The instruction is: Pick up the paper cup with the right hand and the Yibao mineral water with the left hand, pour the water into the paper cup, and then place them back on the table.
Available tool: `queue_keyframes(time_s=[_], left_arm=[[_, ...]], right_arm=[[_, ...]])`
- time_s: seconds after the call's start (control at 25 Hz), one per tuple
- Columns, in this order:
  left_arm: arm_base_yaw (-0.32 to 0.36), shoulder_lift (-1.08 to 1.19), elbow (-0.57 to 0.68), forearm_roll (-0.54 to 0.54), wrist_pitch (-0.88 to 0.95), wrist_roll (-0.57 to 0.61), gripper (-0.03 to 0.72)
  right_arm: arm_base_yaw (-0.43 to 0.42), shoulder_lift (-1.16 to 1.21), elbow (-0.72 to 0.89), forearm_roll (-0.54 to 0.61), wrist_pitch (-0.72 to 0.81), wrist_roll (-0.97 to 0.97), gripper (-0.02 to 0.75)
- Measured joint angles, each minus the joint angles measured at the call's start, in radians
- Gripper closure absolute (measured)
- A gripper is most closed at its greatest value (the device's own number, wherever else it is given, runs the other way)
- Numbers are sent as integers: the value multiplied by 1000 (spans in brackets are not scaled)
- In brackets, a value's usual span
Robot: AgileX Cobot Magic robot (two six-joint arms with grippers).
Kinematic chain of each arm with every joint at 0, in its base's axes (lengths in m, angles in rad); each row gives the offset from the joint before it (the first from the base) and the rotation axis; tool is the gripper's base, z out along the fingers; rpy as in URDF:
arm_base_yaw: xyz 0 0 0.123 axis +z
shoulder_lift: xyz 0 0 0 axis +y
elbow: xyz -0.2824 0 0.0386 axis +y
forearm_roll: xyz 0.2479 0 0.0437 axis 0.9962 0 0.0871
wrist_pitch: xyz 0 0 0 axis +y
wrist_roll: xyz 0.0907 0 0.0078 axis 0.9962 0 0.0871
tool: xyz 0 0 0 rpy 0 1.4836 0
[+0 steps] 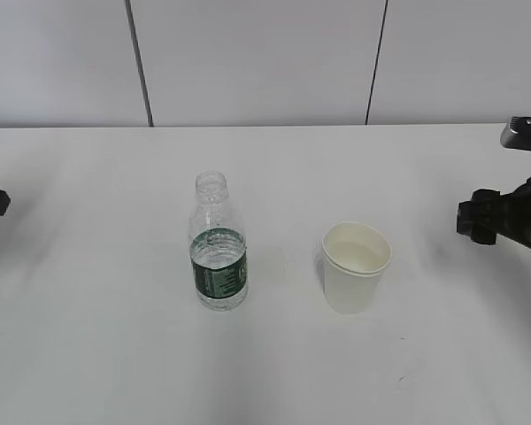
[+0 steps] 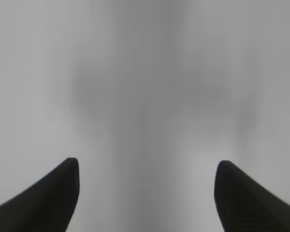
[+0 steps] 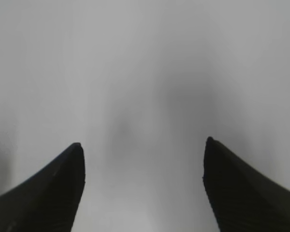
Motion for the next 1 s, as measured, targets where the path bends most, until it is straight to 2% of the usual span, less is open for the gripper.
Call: queue_keyframes(time_s=[0.2,0.48,0.68,0.88,1.0], left_arm=[[0,0,-6,-15,126,10,188],[0,0,-12,-91,318,61,198],[0,0,-57,-205,492,123,198],[0,-4,-141,-272,513,130,198],[0,-41,-161,-291,516,130,198]], right_arm=[[0,-5,-121,0,326,-26,143],[0,-5,-320,-2,696,-82,143],[0,-5,-427,-4,886,-84,143],[0,-5,-499,-4,1088,-84,143],[0,-5,-544,-25,1128,-85,143]])
